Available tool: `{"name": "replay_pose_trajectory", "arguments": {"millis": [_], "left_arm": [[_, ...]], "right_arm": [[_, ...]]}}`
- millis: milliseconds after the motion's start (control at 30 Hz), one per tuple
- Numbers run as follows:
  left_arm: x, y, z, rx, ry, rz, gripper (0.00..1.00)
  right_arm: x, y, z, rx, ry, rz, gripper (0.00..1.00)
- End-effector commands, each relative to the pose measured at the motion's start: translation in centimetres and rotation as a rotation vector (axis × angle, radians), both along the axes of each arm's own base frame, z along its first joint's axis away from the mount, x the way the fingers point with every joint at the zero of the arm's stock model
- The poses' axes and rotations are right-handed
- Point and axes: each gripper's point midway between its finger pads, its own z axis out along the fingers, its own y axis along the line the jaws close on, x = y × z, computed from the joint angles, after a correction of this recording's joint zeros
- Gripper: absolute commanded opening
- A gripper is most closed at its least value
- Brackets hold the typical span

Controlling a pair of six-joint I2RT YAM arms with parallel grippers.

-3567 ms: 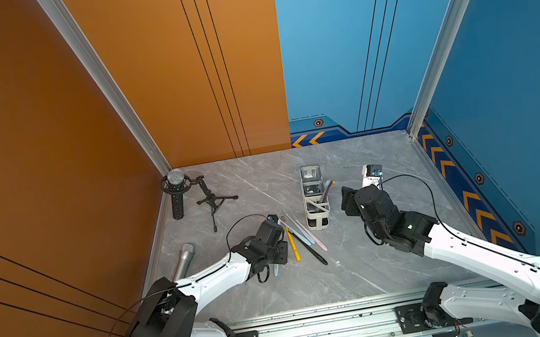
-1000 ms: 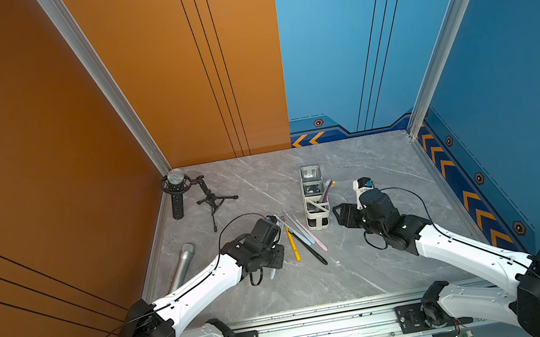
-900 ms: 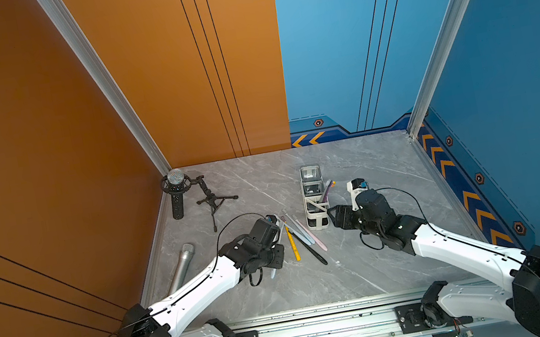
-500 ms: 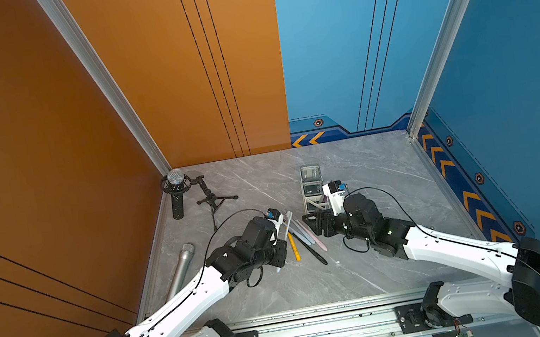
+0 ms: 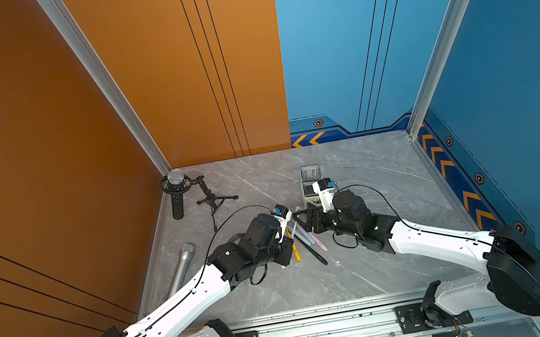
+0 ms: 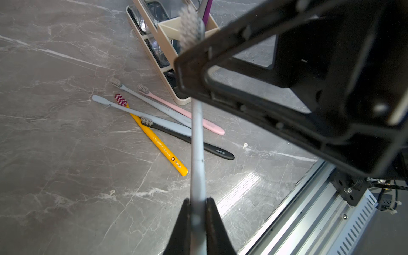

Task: Place the toothbrush into the toothbrush holder
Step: Pick up the toothbrush from the center of the board.

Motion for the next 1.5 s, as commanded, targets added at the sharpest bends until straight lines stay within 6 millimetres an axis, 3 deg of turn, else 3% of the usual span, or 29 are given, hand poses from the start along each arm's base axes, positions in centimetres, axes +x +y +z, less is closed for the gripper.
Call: {"name": "replay_pose_trajectory", "arguments": {"millis": [0, 267, 400, 433, 700, 767, 933, 1133, 1300, 1467], "left_arm": [[0.3, -0.5, 1.1, 0.017, -0.042, -0.014, 0.0], [0.5, -0.8, 1.3, 0.041, -0.069, -0.024, 0.0], [0.8, -0.6, 0.6, 0.076, -0.074, -0.016, 0.0], [0.9, -0.6, 0.6, 0.078, -0.075, -0.012, 0.0], [1.5, -0.2, 1.0, 0.08, -0.105, 0.02, 0.0], [1.7, 0.2, 1.4, 0.073, -0.124, 0.045, 0.27], [1.5, 1.0, 1.2, 0.049, -0.154, 0.066, 0.51], [1.0, 1.1, -1.3, 0.031, -0.139, 0.053, 0.56], [1.2, 1.0, -2.5, -0.002, -0.17, 0.059, 0.56], [1.1, -0.3, -3.6, -0.077, -0.206, 0.008, 0.58]], "right_arm": [[0.5, 1.0, 1.7, 0.056, -0.012, 0.013, 0.7], [1.1, 0.9, 1.3, 0.089, 0.016, -0.006, 0.38], [2.1, 0.2, 0.4, 0.139, 0.071, -0.037, 0.02], [2.3, 0.1, 0.3, 0.153, 0.083, -0.038, 0.0], [2.9, -0.7, 0.1, 0.166, 0.094, -0.065, 0.0], [3.0, -0.9, 0.4, 0.146, 0.081, -0.071, 0.0], [3.6, -2.9, 2.2, 0.018, -0.011, -0.131, 0.0], [4.5, -7.5, 5.3, -0.149, -0.174, -0.296, 0.0], [4.8, -9.5, 8.9, -0.192, -0.28, -0.372, 0.0], [5.8, -11.5, 10.6, -0.27, -0.358, -0.475, 0.0]]}}
